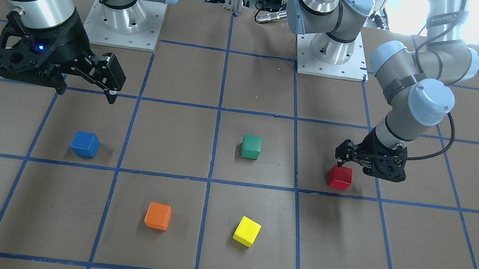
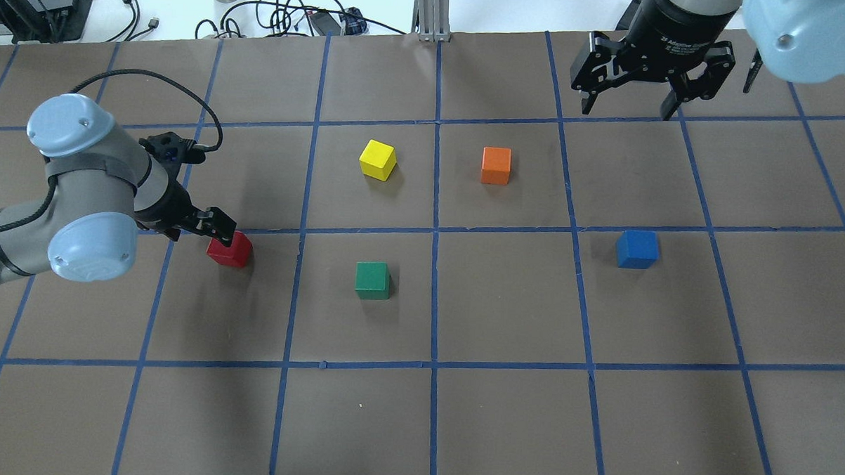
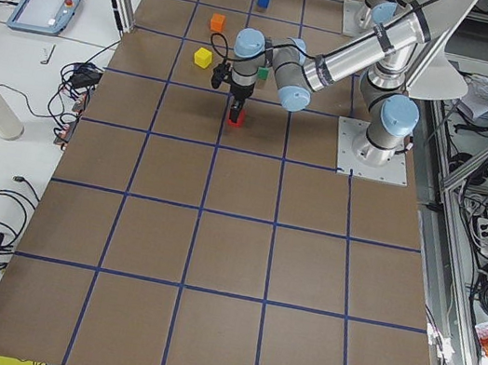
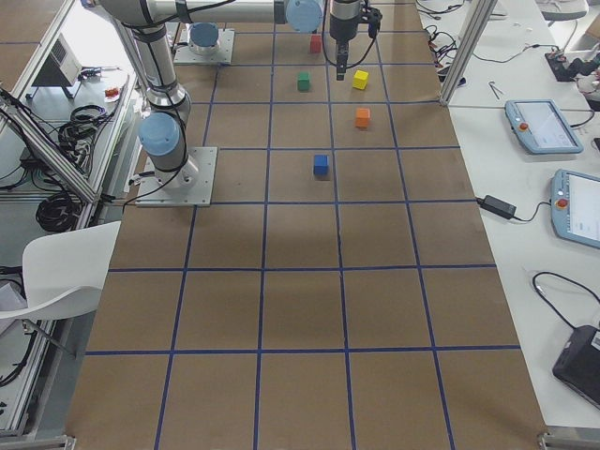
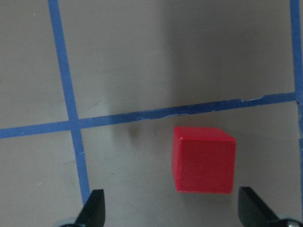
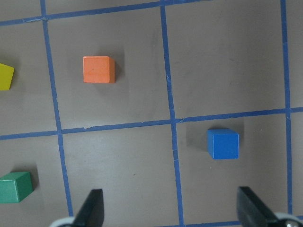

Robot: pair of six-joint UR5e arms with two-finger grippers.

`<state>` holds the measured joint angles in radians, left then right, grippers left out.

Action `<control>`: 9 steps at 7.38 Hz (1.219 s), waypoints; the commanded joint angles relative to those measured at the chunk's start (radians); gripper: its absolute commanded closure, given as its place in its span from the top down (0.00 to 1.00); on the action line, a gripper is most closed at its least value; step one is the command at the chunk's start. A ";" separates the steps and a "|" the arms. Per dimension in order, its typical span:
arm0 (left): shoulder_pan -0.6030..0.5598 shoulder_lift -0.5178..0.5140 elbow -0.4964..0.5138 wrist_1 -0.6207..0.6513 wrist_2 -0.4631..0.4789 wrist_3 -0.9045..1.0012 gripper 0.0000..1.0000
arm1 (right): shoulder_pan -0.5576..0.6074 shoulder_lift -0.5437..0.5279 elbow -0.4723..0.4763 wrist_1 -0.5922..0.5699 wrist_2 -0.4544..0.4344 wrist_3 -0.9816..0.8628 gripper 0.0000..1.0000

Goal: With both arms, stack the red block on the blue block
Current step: 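Close the left gripper around the red cube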

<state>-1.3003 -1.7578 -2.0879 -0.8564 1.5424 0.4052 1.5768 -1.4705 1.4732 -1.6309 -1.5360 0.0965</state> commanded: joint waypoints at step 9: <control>-0.059 -0.083 0.084 0.006 0.096 0.044 0.03 | 0.002 0.004 0.004 -0.017 0.000 0.005 0.96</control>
<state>-1.3513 -1.8587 -2.0474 -0.7762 1.6002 0.4502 1.5785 -1.4653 1.4761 -1.6472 -1.5355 0.1002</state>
